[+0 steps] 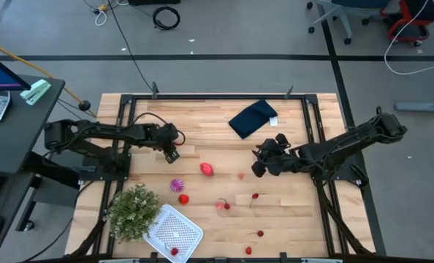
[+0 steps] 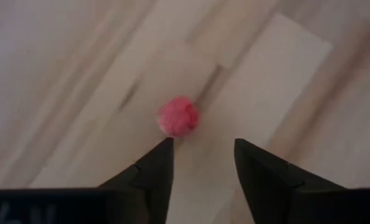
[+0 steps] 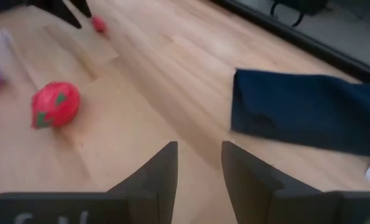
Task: Pick and placing Produce into tupperware
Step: Put the peach into the white bin
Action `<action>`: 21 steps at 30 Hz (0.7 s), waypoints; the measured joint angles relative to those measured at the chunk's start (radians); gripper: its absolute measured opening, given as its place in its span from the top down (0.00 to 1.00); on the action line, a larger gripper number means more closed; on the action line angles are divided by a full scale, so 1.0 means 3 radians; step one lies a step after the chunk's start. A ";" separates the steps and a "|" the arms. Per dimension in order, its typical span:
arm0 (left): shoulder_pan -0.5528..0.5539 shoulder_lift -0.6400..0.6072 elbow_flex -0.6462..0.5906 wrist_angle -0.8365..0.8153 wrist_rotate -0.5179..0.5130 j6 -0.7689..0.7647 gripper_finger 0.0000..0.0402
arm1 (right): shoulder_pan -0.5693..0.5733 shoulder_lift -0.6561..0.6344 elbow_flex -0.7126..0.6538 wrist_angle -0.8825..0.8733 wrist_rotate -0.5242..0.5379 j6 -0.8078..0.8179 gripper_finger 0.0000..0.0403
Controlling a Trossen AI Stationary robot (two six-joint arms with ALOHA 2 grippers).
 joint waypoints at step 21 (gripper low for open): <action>0.0266 0.0032 0.0001 0.0143 -0.0294 -0.0052 0.44 | -0.0191 0.0000 0.0000 0.0024 -0.0028 -0.0058 0.67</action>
